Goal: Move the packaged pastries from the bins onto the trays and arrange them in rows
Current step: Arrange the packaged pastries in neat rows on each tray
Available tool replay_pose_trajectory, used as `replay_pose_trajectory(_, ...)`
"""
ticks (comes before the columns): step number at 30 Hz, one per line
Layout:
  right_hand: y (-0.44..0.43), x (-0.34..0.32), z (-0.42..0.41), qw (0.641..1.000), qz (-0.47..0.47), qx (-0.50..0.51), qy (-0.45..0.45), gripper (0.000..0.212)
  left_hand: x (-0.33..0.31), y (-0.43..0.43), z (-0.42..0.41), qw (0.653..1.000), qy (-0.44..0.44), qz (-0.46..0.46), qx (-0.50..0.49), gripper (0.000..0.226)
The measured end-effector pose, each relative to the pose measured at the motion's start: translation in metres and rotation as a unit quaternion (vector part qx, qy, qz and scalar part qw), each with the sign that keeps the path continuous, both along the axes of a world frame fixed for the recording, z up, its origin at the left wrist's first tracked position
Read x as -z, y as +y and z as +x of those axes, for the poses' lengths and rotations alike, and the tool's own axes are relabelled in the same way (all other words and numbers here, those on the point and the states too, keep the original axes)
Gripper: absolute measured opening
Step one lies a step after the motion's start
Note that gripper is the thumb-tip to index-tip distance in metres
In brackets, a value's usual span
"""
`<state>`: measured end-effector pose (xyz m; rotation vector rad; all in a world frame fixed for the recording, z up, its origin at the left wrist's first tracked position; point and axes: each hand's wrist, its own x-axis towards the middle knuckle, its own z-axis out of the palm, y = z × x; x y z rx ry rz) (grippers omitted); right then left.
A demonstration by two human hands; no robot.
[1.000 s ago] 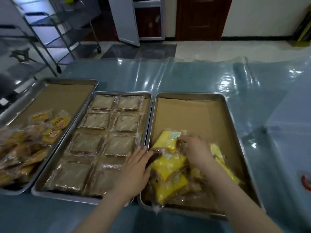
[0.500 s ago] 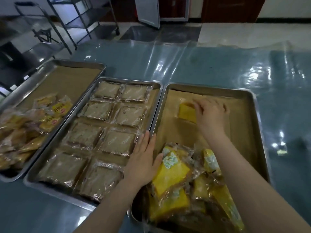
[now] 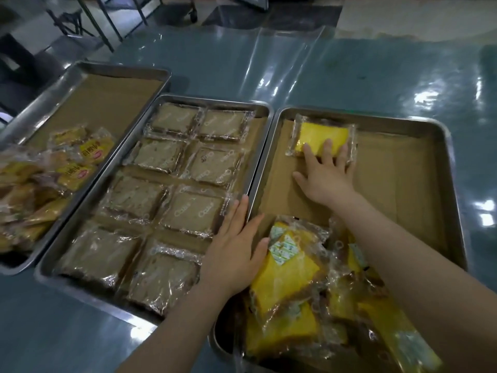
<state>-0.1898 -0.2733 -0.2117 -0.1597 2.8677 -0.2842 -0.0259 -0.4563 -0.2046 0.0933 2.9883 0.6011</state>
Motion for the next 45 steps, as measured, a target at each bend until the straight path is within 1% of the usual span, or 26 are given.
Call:
replay_pose_trajectory(5, -0.010, -0.002, -0.013, 1.000, -0.017, -0.021, 0.005, 0.067, -0.002, 0.001, 0.001, 1.000, 0.005, -0.004, -0.001, 0.057)
replay_pose_trajectory(7, -0.009, -0.007, -0.013, 0.999, -0.034, -0.034, 0.002, 0.070, -0.002, 0.001, 0.001, 1.000, 0.004, -0.004, -0.001, 0.055)
replay_pose_trajectory(9, -0.004, -0.014, -0.010, 0.995, -0.097, -0.038, -0.006, 0.077, -0.002, 0.000, 0.001, 1.000, 0.004, -0.004, -0.003, 0.053)
replay_pose_trajectory(11, 0.007, -0.023, -0.003, 0.982, -0.190, -0.005, 0.000, 0.081, -0.002, 0.000, 0.001, 1.000, 0.000, -0.005, -0.001, 0.053)
replay_pose_trajectory(12, 0.015, -0.028, 0.003, 0.974, -0.224, 0.016, 0.006, 0.079, -0.002, 0.000, 0.001, 1.000, -0.001, -0.004, 0.000, 0.053)
replay_pose_trajectory(13, 0.024, -0.032, 0.009, 0.970, -0.239, 0.033, 0.014, 0.076, -0.003, 0.000, 0.001, 1.000, -0.001, -0.002, 0.002, 0.052)
replay_pose_trajectory(15, 0.047, -0.040, 0.024, 0.970, -0.239, 0.051, 0.020, 0.064, -0.003, -0.001, 0.000, 1.000, -0.002, -0.001, 0.002, 0.052)
replay_pose_trajectory(16, 0.058, -0.042, 0.034, 0.969, -0.241, 0.057, 0.004, 0.057, -0.003, -0.001, 0.000, 1.000, -0.003, -0.003, 0.002, 0.052)
replay_pose_trajectory(18, 0.079, -0.046, 0.056, 0.965, -0.246, 0.060, -0.066, 0.046, -0.003, 0.000, 0.001, 1.000, -0.004, -0.003, 0.000, 0.052)
replay_pose_trajectory(20, 0.095, -0.047, 0.077, 0.964, -0.222, 0.025, -0.144, 0.039, -0.006, 0.001, 0.000, 1.000, -0.005, 0.000, -0.001, 0.050)
replay_pose_trajectory(21, 0.101, -0.048, 0.087, 0.962, -0.213, 0.004, -0.169, 0.034, -0.007, 0.002, 0.001, 1.000, -0.005, 0.000, 0.000, 0.049)
replay_pose_trajectory(22, 0.105, -0.049, 0.094, 0.959, -0.214, -0.006, -0.184, 0.031, -0.008, 0.002, 0.001, 1.000, -0.005, -0.002, 0.003, 0.048)
replay_pose_trajectory(24, 0.113, -0.052, 0.104, 0.959, -0.219, 0.012, -0.178, 0.034, -0.009, 0.001, 0.002, 1.000, 0.000, -0.003, 0.010, 0.047)
replay_pose_trajectory(26, 0.117, -0.057, 0.110, 0.967, -0.215, 0.055, -0.122, 0.039, -0.009, 0.001, 0.002, 1.000, 0.008, -0.002, 0.014, 0.046)
replay_pose_trajectory(27, 0.117, -0.060, 0.112, 0.969, -0.222, 0.085, -0.067, 0.039, -0.008, 0.000, 0.002, 1.000, 0.011, -0.002, 0.015, 0.045)
replay_pose_trajectory(28, 0.118, -0.063, 0.113, 0.964, -0.239, 0.115, 0.007, 0.037, -0.008, 0.000, 0.002, 1.000, 0.014, -0.002, 0.016, 0.043)
replay_pose_trajectory(29, 0.117, -0.067, 0.114, 0.950, -0.263, 0.138, 0.095, 0.034, -0.007, 0.000, 0.002, 1.000, 0.014, -0.001, 0.016, 0.042)
replay_pose_trajectory(31, 0.116, -0.074, 0.111, 0.915, -0.286, 0.136, 0.252, 0.030, -0.006, 0.000, 0.001, 1.000, 0.011, 0.002, 0.014, 0.040)
replay_pose_trajectory(32, 0.115, -0.075, 0.109, 0.910, -0.268, 0.114, 0.294, 0.028, -0.006, 0.000, 0.001, 1.000, 0.011, 0.004, 0.013, 0.039)
replay_pose_trajectory(33, 0.113, -0.073, 0.106, 0.919, -0.240, 0.087, 0.300, 0.026, -0.005, 0.000, 0.000, 1.000, 0.011, 0.005, 0.011, 0.039)
replay_pose_trajectory(34, 0.111, -0.068, 0.104, 0.937, -0.212, 0.060, 0.272, 0.025, -0.005, 0.000, 0.000, 1.000, 0.012, 0.006, 0.011, 0.038)
replay_pose_trajectory(36, 0.107, -0.053, 0.106, 0.971, -0.177, 0.031, 0.159, 0.031, -0.004, -0.001, 0.001, 1.000, 0.014, 0.007, 0.013, 0.038)
replay_pose_trajectory(38, 0.102, -0.037, 0.111, 0.983, -0.167, 0.011, 0.069, 0.044, -0.003, -0.002, 0.000, 1.000, 0.014, 0.007, 0.014, 0.038)
replay_pose_trajectory(39, 0.101, -0.029, 0.112, 0.988, -0.150, -0.002, 0.044, 0.051, -0.002, -0.002, 0.000, 1.000, 0.014, 0.006, 0.013, 0.038)
replay_pose_trajectory(42, 0.102, -0.009, 0.104, 0.998, -0.049, -0.044, -0.015, 0.067, -0.001, -0.002, 0.000, 1.000, 0.013, 0.008, 0.010, 0.038)
replay_pose_trajectory(45, 0.103, 0.001, 0.082, 0.999, -0.013, -0.044, -0.021, 0.071, -0.002, -0.001, 0.000, 1.000, 0.012, 0.007, 0.010, 0.039)
